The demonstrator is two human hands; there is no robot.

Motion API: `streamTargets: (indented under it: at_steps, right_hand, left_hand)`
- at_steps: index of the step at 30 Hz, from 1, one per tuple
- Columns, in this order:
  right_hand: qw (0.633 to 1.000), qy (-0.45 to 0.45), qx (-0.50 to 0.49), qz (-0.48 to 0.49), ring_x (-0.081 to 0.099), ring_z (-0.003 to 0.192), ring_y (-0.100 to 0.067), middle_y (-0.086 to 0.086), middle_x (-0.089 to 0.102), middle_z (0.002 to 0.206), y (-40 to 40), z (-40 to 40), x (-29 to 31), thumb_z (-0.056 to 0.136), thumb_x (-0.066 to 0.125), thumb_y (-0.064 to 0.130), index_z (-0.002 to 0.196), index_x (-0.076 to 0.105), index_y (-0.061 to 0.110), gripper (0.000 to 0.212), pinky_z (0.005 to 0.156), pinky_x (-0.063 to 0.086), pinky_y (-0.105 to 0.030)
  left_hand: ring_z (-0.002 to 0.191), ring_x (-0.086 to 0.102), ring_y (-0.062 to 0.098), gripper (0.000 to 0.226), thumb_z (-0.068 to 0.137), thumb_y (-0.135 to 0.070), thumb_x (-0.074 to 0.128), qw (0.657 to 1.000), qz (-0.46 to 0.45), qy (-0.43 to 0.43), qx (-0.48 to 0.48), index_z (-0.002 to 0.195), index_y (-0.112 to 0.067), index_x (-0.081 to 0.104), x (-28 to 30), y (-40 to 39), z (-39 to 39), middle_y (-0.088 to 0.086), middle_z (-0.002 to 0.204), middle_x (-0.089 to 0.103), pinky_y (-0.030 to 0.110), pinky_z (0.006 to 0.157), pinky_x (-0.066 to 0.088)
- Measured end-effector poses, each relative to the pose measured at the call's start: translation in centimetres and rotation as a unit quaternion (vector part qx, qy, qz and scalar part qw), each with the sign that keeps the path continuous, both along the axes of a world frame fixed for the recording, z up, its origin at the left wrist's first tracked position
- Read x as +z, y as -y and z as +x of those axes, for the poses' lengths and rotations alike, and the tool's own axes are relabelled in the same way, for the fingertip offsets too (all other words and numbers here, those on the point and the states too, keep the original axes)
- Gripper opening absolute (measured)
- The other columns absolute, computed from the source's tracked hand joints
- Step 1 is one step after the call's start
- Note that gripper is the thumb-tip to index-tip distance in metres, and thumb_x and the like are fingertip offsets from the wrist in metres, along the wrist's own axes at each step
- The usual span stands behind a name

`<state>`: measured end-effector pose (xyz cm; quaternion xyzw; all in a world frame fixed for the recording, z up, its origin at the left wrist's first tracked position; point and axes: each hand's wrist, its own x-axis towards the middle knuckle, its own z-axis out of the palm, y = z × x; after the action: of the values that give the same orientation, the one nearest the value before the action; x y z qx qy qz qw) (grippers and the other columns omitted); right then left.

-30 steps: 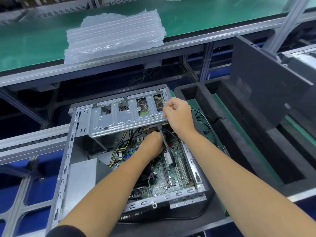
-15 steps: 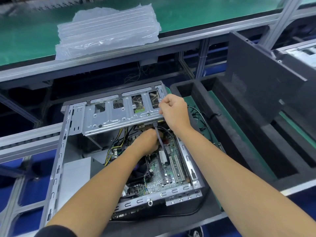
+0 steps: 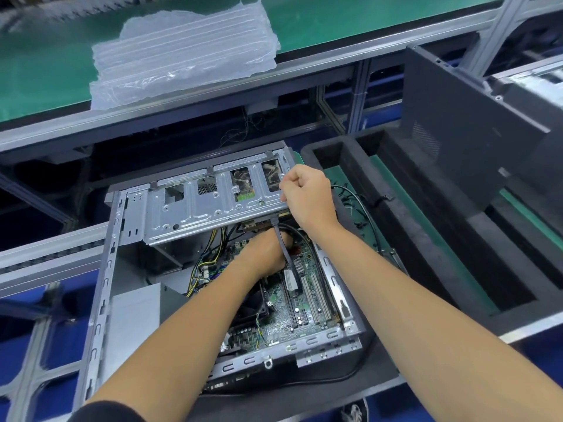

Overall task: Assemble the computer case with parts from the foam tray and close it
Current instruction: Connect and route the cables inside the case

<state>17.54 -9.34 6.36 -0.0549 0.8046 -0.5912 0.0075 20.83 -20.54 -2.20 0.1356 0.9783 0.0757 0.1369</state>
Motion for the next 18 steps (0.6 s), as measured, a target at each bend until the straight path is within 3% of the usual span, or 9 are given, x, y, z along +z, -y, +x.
streamTargets:
  at_steps: [6, 11, 18]
  right_hand:
    - [1.000, -0.009, 0.004, 0.016, 0.055, 0.066, -0.021, -0.019, 0.066, 0.075, 0.10, 0.14, 0.05, 0.088, 0.053, 0.003, 0.069, 0.057, 0.012, 0.021, 0.072, 0.053, -0.040]
    - [1.000, -0.002, 0.002, 0.007, 0.053, 0.065, -0.021, -0.024, 0.066, 0.077, 0.10, 0.17, 0.07, 0.087, 0.052, 0.002, 0.076, 0.061, 0.000, 0.014, 0.076, 0.054, -0.041]
    - [1.000, 0.004, -0.001, -0.010, 0.053, 0.066, -0.019, -0.025, 0.065, 0.079, -0.04, 0.23, 0.16, 0.085, 0.052, 0.001, 0.077, 0.062, 0.000, 0.013, 0.075, 0.053, -0.032]
  left_hand:
    - [0.048, 0.031, 0.020, 0.035, 0.078, 0.001, 0.053, 0.999, -0.032, 0.003, -0.005, 0.055, -0.013, 0.030, 0.05, -0.40, -0.15, 0.004, 0.055, 0.035, 0.030, 0.048, 0.031]
    - [0.051, 0.035, 0.024, 0.036, 0.079, 0.002, 0.054, 0.999, -0.022, 0.025, 0.021, 0.054, -0.012, 0.031, -0.03, -0.39, -0.33, 0.005, 0.055, 0.033, 0.032, 0.048, 0.030]
    - [0.057, 0.040, 0.028, 0.039, 0.079, 0.007, 0.049, 0.999, -0.039, -0.012, -0.019, 0.055, -0.014, 0.026, 0.56, -0.13, 0.40, 0.002, 0.055, 0.031, 0.032, 0.049, 0.030]
